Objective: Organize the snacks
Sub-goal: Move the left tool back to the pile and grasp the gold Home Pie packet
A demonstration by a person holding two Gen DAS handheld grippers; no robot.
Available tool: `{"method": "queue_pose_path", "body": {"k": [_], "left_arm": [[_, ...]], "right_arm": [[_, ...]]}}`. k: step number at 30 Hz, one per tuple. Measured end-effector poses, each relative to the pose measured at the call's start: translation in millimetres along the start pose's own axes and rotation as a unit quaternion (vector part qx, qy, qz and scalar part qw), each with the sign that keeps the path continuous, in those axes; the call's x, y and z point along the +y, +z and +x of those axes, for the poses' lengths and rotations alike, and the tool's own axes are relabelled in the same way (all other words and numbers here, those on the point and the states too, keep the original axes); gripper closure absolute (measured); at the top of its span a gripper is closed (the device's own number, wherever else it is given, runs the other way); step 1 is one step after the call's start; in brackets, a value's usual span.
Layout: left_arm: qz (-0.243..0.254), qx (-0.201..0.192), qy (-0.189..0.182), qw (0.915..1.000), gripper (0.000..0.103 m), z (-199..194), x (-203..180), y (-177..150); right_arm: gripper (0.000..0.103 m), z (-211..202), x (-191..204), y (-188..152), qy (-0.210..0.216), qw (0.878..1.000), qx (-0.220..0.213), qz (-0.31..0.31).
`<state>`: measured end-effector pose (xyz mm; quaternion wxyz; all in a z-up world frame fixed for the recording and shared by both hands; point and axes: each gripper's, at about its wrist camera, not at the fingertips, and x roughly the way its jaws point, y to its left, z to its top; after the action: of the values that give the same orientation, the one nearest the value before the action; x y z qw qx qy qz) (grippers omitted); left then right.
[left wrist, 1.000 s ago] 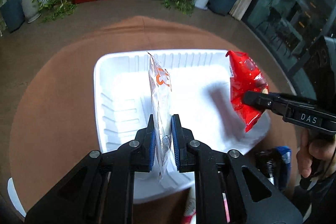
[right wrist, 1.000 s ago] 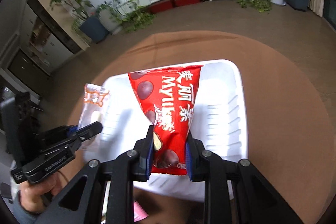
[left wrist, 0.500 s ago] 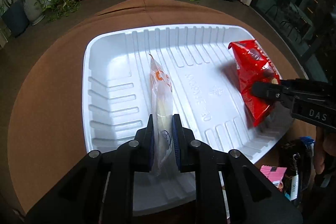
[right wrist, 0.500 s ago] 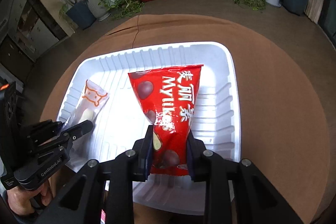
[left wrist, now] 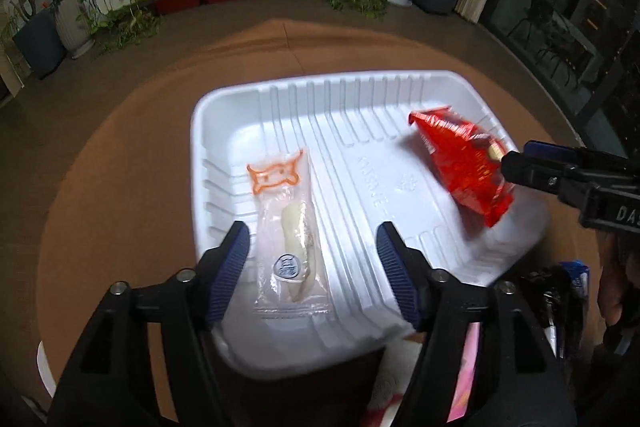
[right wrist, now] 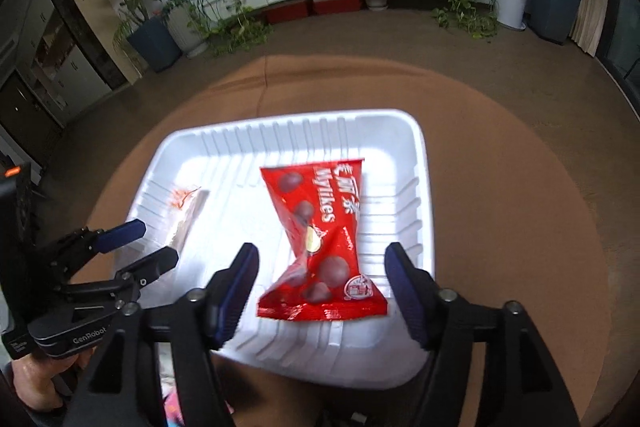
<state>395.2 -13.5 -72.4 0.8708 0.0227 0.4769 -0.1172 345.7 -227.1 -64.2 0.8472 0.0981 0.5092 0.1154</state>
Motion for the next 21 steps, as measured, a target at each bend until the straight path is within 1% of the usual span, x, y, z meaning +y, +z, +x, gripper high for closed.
{"method": "queue_pose_path", "body": {"k": [1,2,3,4,5,6,8,10,11,13,15,18,21], "left_arm": [[-0.002,-0.008,-0.004,1.0000,0.031,-11,0,-4],[-0.003,-0.016,-0.009,0.9998,0.025,-20,1,-7],[-0.002,-0.023,-0.015,0.9996,0.016,-30,2,-11],[0.000,-0.028,-0.019,0.9994,0.011,-38,2,-15],[0.003,-0.031,-0.021,0.9993,0.002,-53,-1,-24],[0.009,-0.036,-0.024,0.9990,0.000,-63,-1,-30],[0.034,-0.054,-0.029,0.9975,0.000,-86,-7,-47],[0.052,-0.079,-0.020,0.9953,0.000,-103,-12,-63],[0.053,-0.095,-0.015,0.9940,0.000,-115,-13,-73],[0.045,-0.100,-0.002,0.9940,0.000,-132,-14,-89],[0.022,-0.096,0.006,0.9951,0.000,-144,-10,-102],[-0.019,-0.090,-0.016,0.9956,0.000,-160,-1,-129],[-0.025,-0.093,-0.022,0.9951,0.000,-168,-1,-153]], "right_arm": [[0.024,-7,0,1,0.003,1.000,-0.007,0.004],[0.019,-17,0,0,0.007,1.000,-0.016,0.010],[0.017,-29,-1,0,0.012,0.999,-0.026,0.016],[0.012,-41,-2,-2,0.019,0.999,-0.035,0.022],[0.008,-49,-1,-4,0.024,0.999,-0.041,0.026],[0.007,-61,-2,-8,0.034,0.998,-0.051,0.033],[0.005,-87,-6,-21,0.062,0.994,-0.083,0.045],[0.002,-112,-9,-36,0.084,0.989,-0.113,0.054],[0.001,-127,-8,-45,0.095,0.985,-0.130,0.058],[0.001,-151,-10,-66,0.118,0.978,-0.157,0.069],[0.001,-167,-12,-87,0.129,0.974,-0.170,0.083],[0.001,-181,-13,-120,0.138,0.970,-0.174,0.101],[0.001,-185,-17,-156,0.147,0.966,-0.169,0.132]]}}
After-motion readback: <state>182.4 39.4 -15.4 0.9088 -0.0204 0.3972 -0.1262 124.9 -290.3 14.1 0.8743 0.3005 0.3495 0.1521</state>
